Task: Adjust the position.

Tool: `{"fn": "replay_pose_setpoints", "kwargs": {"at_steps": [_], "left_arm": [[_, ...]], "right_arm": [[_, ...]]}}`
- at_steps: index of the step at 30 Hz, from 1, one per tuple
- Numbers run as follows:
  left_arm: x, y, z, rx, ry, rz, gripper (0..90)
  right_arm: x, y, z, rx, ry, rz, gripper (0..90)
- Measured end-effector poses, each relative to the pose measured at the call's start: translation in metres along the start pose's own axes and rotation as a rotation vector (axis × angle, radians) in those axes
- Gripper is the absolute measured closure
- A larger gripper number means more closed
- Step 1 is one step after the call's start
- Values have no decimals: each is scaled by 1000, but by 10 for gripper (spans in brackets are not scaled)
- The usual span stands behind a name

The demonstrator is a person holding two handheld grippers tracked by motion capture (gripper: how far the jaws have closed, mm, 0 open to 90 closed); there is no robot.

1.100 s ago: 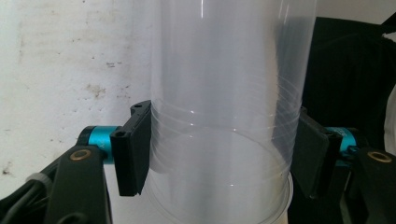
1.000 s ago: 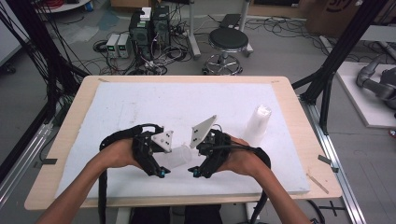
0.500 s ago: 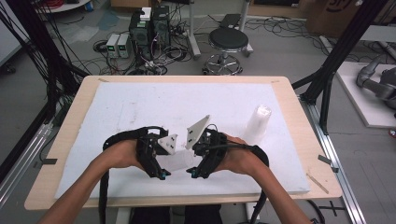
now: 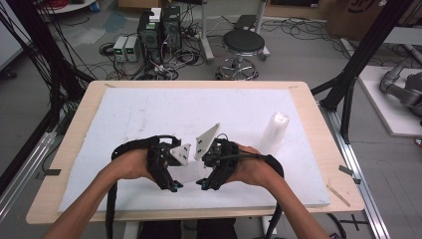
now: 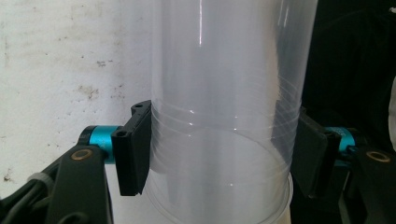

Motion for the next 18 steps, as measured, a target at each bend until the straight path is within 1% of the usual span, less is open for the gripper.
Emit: {"fn": "replay_pose_setpoints", "kwargs": {"at_steps": [4, 6, 8, 9, 12, 14, 15, 18], "left_arm": [[0, 1, -1, -11, -3, -1, 323], [0, 1, -1, -10, -2, -3, 323], [0, 1, -1, -8, -1, -5, 323], [0, 1, -1, -8, -3, -7, 323], [0, 2, -2, -10, -7, -12, 324], [0, 2, -2, -9, -6, -17, 324], [0, 2, -1, -11, -5, -17, 324], [0, 2, -1, -11, -5, -12, 325]], "right_arm": [[-2, 0, 0, 3, 1, 2, 249], [-2, 0, 1, -4, -1, -1, 256], [-2, 0, 1, -2, 1, -3, 287], [-2, 0, 0, -2, -1, -4, 288], [-2, 0, 1, 0, 2, -5, 366], [-2, 0, 2, 5, 6, -10, 400], [-3, 0, 3, 7, 13, -10, 406], [-3, 1, 2, 5, 12, -11, 415]]}}
Point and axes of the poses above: each handheld gripper's, and its own axes: x roughly backward along the jaws, y roughly out of its top, z roughly to its left, the point moved 7 cm from there along -x, roughly forward along the jaws, and after that the axes turned 9 degrees about -z, right-handed, at the moved point
